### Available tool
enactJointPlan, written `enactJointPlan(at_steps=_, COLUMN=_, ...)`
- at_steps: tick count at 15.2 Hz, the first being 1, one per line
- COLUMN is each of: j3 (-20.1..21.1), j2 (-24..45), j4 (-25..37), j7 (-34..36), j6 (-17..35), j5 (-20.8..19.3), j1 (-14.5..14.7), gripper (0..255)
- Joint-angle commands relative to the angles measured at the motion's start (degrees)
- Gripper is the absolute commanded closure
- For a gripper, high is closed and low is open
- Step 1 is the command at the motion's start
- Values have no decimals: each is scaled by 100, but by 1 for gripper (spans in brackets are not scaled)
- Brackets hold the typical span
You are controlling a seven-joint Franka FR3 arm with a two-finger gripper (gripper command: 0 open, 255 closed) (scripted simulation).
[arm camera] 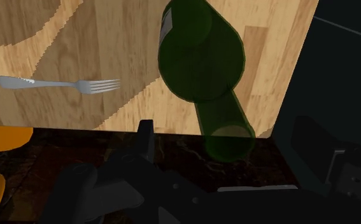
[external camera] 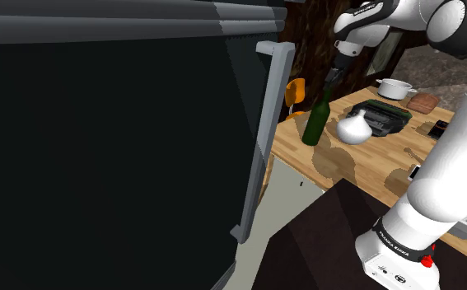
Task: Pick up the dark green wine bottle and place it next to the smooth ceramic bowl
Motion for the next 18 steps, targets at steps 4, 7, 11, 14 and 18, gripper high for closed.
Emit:
enactJointPlan(at_steps=4, j3=25, j2=114, j4=-147, j7=-49, j6=245, j5=84, j1=-3, gripper=0)
enactJointPlan(at_steps=7, j3=25, j2=114, j4=-147, j7=-49, j6=245, j5=84, j1=-3, gripper=0)
enactJointPlan(at_steps=11, j3=25, j2=114, j4=-147, j7=-49, j6=244, j5=84, j1=-3, gripper=255)
enactJointPlan(at_steps=14, j3=25, j2=114, j4=-147, j7=-49, j6=244, j5=84, j1=-3, gripper=255)
enactJointPlan(at_steps=18, j3=25, j2=115, j4=-147, j7=-50, j6=245, j5=84, j1=-3, gripper=255)
